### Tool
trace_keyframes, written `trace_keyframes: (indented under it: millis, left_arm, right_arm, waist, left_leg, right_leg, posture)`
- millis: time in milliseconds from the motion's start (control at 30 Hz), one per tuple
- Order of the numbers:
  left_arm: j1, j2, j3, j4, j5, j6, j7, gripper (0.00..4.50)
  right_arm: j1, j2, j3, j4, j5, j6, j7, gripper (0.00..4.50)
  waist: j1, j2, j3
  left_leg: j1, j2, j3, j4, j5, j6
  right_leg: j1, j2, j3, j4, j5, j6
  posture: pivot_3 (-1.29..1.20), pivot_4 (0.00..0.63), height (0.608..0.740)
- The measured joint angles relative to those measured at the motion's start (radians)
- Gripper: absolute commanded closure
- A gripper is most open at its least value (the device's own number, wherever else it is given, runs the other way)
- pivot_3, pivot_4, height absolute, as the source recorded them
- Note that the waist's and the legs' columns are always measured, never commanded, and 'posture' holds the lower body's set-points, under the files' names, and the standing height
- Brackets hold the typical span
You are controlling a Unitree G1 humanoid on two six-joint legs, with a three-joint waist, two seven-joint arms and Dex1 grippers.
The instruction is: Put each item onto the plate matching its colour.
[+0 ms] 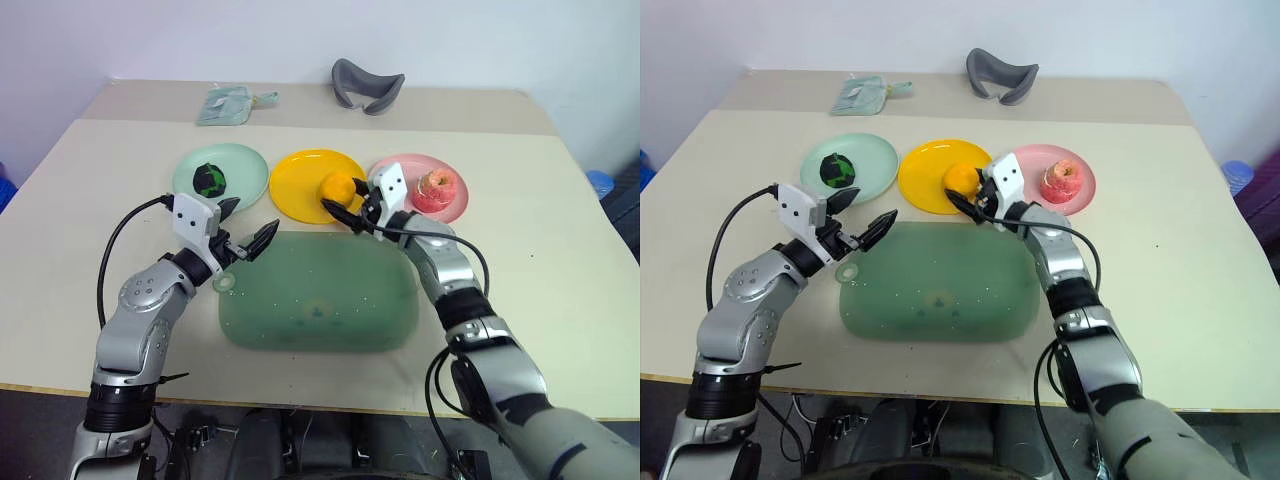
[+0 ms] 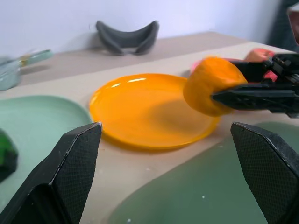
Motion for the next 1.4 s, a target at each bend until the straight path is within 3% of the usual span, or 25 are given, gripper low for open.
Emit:
trace_keyframes:
  millis: [200,233,300,533,700,867,1033,1200,1400]
  left_arm:
    - [0.079,-0.001,0.003,-0.074,-0.012,0.017,0.005,0.00]
    - [0.087,-0.001,0.003,-0.083,-0.014,0.018,0.005,0.00]
    - [0.097,0.001,0.002,-0.102,-0.019,0.019,-0.001,0.00]
    - [0.121,0.022,-0.011,-0.141,-0.005,0.007,-0.030,0.00]
    - [0.133,0.044,-0.019,-0.073,0.044,-0.075,-0.069,0.00]
    - [0.128,0.075,0.010,-0.030,-0.029,-0.064,-0.166,0.00]
    - [0.134,0.108,0.037,-0.035,-0.092,-0.054,-0.235,0.00]
    - [0.195,0.165,0.081,-0.036,-0.112,-0.048,-0.282,0.00]
    - [0.219,0.208,0.115,-0.037,-0.167,-0.018,-0.340,0.00]
  right_arm:
    - [-0.141,0.036,-0.033,0.332,-0.038,-0.119,-0.041,1.68]
    - [-0.149,0.041,-0.035,0.362,-0.043,-0.128,-0.044,0.59]
    - [-0.166,0.051,-0.042,0.411,-0.047,-0.140,-0.042,0.06]
    - [-0.177,0.049,-0.060,0.407,-0.056,-0.196,-0.005,0.06]
    - [-0.003,-0.014,-0.064,0.064,-0.016,-0.186,0.099,0.06]
    - [0.395,-0.191,-0.061,-0.519,0.082,0.083,0.184,0.06]
    - [0.672,-0.364,-0.169,-0.855,0.196,0.287,0.204,0.06]
    - [0.851,-0.428,-0.304,-0.941,0.241,0.319,0.200,0.06]
    - [0.944,-0.465,-0.389,-0.954,0.259,0.306,0.212,0.06]
  waist:
    - [-0.003,0.000,0.000]
    - [-0.002,0.000,0.000]
    - [-0.002,0.000,0.000]
    - [-0.002,0.000,0.000]
    - [0.008,0.000,0.000]
    - [0.010,0.000,0.000]
    - [0.001,0.001,0.000]
    - [0.006,0.001,0.000]
    - [0.008,0.000,0.000]
  left_leg:
    - [0.000,0.000,0.000,0.000,0.000,0.000]
    - [0.000,0.000,0.000,0.000,0.000,0.000]
    - [0.000,0.000,0.000,0.000,0.000,0.000]
    - [0.000,0.000,0.000,0.000,0.000,0.000]
    - [0.000,0.000,0.000,0.000,0.000,0.000]
    - [-0.001,0.000,-0.002,-0.001,0.000,0.000]
    - [0.001,0.000,-0.002,-0.002,0.000,-0.001]
    - [0.001,0.000,-0.002,-0.002,0.000,0.000]
    - [0.001,0.000,-0.002,-0.001,0.000,0.000]
  right_leg:
    - [0.000,0.000,0.000,0.000,0.000,0.000]
    - [0.000,0.000,0.000,0.000,0.000,0.000]
    - [0.000,0.000,0.000,0.000,0.000,0.000]
    - [0.000,0.000,0.000,0.000,0.000,0.000]
    - [0.000,-0.001,0.000,0.000,0.000,0.000]
    - [0.000,-0.002,0.000,-0.001,0.000,0.000]
    - [0.001,0.000,0.000,-0.001,0.000,0.000]
    - [0.001,0.000,0.000,-0.002,0.000,0.000]
    - [0.002,0.000,0.000,-0.002,0.000,0.000]
  posture:
    - [0.00,0.150,0.740]
    - [0.00,0.150,0.740]
    - [0.00,0.150,0.740]
    - [0.00,0.150,0.740]
    - [0.00,0.150,0.740]
    - [0.00,0.150,0.740]
    - [0.00,0.150,0.740]
    - [0.00,0.150,0.740]
    - [0.00,0.150,0.740]
